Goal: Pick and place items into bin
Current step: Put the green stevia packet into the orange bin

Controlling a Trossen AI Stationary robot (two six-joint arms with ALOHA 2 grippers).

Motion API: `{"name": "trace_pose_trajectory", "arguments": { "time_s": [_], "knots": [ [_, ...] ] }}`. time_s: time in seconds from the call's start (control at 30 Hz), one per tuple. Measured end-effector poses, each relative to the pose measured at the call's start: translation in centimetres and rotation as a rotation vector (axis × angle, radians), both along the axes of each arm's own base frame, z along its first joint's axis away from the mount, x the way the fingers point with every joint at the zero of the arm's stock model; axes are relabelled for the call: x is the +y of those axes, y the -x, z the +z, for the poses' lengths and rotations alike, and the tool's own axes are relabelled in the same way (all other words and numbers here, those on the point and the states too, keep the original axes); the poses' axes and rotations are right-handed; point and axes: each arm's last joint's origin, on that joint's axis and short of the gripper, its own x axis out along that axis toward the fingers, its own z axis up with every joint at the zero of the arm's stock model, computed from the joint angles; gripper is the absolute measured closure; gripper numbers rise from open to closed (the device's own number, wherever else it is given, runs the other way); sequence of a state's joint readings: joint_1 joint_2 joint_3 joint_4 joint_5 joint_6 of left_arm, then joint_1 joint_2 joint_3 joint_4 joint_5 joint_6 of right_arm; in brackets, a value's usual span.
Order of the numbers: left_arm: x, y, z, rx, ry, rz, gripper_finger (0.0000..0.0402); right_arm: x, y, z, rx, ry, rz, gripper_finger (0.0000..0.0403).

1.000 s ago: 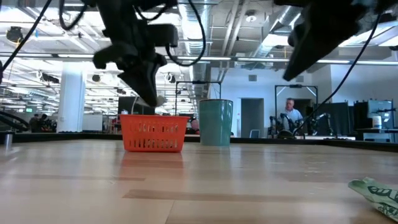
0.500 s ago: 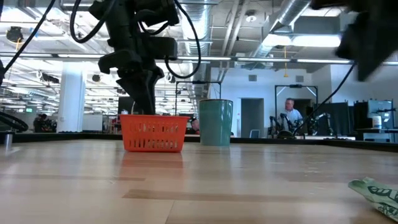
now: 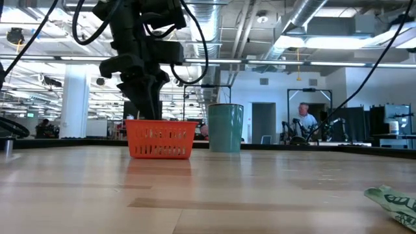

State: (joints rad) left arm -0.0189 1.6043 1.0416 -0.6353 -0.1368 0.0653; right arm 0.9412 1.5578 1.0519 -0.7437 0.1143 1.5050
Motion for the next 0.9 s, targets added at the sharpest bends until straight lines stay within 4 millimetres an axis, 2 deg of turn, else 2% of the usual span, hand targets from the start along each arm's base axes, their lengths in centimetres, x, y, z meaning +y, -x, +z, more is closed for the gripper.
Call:
{"name": "trace_pose_trajectory", "arguments": {
  "time_s": [0.3,0.4,0.7,0.9],
  "knots": [
    [0.0,-0.1,0.0,-0.004,-0.007,-0.017,0.0264,2.1,3.1,0.0,0.057,-0.090,-0.230,0.0287],
    [0.0,-0.1,0.0,-0.004,-0.007,-0.017,0.0264,2.6,3.7,-0.3,0.022,-0.087,-0.276,0.0287],
    [0.0,-0.3,0.1,-0.026,-0.009,-0.021,0.0264,5.6,3.4,-5.3,0.022,-0.039,-0.235,0.0287],
    [0.0,-0.3,0.1,-0.026,-0.011,-0.026,0.0264,6.5,2.7,-6.5,0.024,0.006,-0.200,0.0287]
  ]
}}
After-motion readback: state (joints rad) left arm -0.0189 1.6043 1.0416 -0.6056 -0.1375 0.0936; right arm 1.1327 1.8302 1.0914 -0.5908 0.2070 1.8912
